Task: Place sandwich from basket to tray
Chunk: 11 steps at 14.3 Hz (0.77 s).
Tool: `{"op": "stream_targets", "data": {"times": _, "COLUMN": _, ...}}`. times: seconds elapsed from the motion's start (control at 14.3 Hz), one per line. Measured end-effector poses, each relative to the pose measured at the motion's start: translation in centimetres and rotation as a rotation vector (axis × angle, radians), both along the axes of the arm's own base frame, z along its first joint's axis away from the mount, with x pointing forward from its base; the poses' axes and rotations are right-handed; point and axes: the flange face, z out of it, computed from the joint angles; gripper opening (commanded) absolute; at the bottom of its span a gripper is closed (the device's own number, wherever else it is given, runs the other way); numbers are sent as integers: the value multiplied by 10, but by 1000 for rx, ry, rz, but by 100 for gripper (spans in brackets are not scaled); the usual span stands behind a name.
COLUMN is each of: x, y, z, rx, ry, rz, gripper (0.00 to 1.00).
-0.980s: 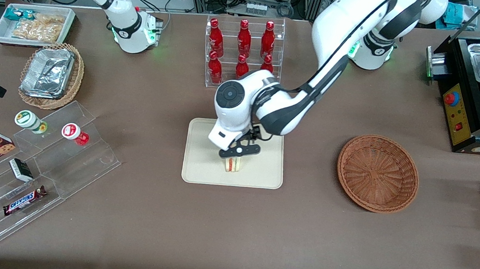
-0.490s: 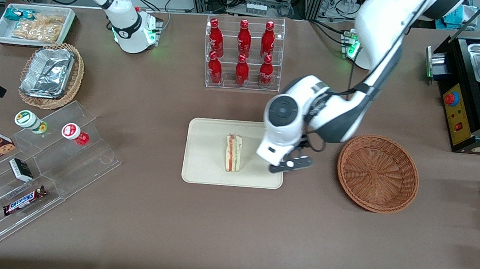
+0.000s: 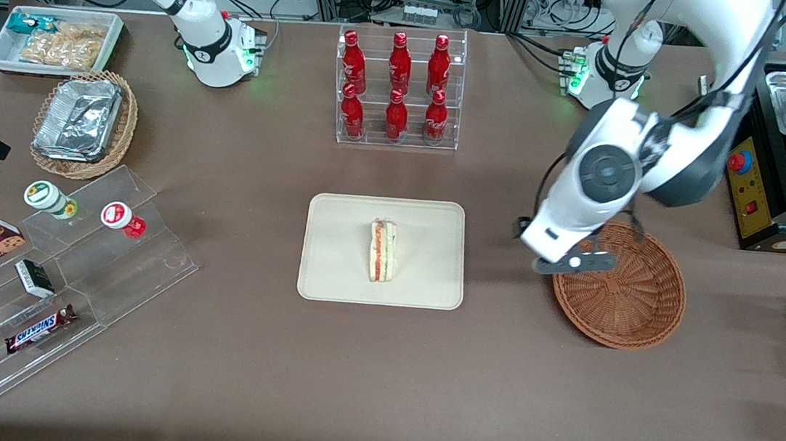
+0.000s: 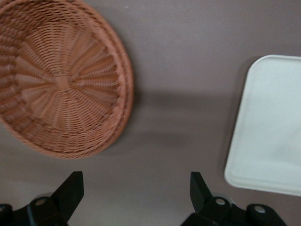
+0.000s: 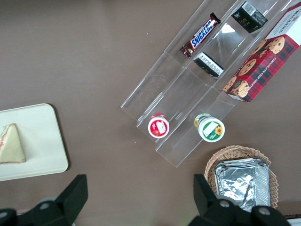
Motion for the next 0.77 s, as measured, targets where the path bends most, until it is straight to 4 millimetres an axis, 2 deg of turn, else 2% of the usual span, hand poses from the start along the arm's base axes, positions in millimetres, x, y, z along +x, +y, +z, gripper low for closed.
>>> {"op": "stream_targets", "data": {"times": 0.28, "x": -10, "y": 66, "z": 44, "rx": -16, "ry": 68, "rz": -64, "gripper": 100}}
{"op": "stream_targets", "data": {"times": 0.49, "x": -13, "y": 109, "z": 82, "rx": -42, "ry": 41, "rz": -100, "gripper": 100}}
{"op": "stream_targets", "data": {"times": 0.77, "x": -6, "y": 167, "z": 151, "rx": -76, "ry": -34, "rz": -118, "gripper": 100}}
